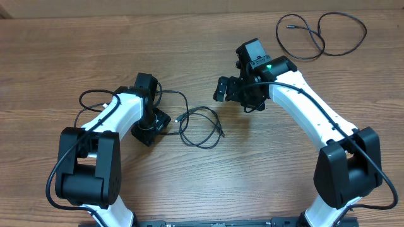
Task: Untangle cables
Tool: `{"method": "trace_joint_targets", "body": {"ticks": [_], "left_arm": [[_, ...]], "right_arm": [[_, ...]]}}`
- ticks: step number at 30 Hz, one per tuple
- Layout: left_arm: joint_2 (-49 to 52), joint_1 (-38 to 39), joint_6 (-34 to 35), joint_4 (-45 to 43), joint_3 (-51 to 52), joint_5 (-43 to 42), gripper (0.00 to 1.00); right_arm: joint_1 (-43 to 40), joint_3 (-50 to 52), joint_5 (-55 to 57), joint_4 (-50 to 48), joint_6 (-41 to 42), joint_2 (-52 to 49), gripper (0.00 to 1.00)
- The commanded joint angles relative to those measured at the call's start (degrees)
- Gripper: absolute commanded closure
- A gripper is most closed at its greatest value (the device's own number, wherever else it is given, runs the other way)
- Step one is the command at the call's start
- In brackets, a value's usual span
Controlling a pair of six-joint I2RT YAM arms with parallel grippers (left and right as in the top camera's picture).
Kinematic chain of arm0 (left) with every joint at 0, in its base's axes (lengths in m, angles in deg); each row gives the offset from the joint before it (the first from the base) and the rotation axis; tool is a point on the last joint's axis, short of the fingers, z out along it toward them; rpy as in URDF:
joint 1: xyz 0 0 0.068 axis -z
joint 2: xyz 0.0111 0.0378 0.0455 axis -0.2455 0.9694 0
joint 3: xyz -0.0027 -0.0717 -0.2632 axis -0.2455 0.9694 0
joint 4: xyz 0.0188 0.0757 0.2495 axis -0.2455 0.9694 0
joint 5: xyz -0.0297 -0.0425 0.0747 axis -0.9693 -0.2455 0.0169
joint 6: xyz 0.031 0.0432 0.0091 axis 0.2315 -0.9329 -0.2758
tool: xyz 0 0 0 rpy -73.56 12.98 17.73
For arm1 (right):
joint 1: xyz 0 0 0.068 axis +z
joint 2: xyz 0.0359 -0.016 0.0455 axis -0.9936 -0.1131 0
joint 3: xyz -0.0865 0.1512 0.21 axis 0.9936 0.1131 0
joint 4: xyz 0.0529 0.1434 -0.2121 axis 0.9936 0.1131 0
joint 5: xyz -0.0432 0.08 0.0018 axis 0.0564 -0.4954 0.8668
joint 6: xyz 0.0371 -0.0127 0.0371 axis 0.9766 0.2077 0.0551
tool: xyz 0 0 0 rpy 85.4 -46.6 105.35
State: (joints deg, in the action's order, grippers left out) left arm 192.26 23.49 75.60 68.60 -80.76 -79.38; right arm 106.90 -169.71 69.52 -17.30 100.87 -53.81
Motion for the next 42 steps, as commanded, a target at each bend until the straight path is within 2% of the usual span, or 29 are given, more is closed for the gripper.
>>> {"method": "trace_joint_targets", "body": {"ticks": [1,5,8,14,22,29,33,38,42], "left_arm": [[3.17,-0.24,0.37,-2.03,2.8,0.5,0.35],[3.17,-0.24,0.39,-2.03,2.8,0.5,0.36],[3.19,-0.26,0.39,-2.1,2.8,0.5,0.41],[3.19,-0.24,0.37,-2.45,2.8,0.48,0.41],[3.19,-0.26,0.37,-2.45,2.8,0.5,0.46],[3.17,-0.26,0.37,-2.54,2.8,0.48,0.6],[3.19,-0.24,0.37,-2.51,2.8,0.46,0.76],[3.17,-0.26,0.37,-2.49,2.8,0.31,0.9],[3.17,-0.26,0.37,-2.51,2.8,-0.9,0.96]], "right_arm": [[0.39,0.39,0.52,-0.52,-0.39,-0.04,0.0],[0.39,0.39,0.52,-0.55,-0.39,-0.04,0.0],[0.39,0.39,0.55,-0.48,-0.42,-0.04,0.0],[0.39,0.39,0.55,-0.33,-0.39,-0.04,0.0],[0.39,0.39,0.55,0.63,-0.44,-0.04,0.0],[0.39,0.39,0.52,1.44,-0.42,-0.04,0.0],[0.39,0.39,0.52,1.33,-0.42,-0.04,0.0],[0.39,0.39,0.52,1.16,-0.42,-0.04,0.0],[0.39,0.39,0.52,0.94,-0.42,-0.04,0.0]]}}
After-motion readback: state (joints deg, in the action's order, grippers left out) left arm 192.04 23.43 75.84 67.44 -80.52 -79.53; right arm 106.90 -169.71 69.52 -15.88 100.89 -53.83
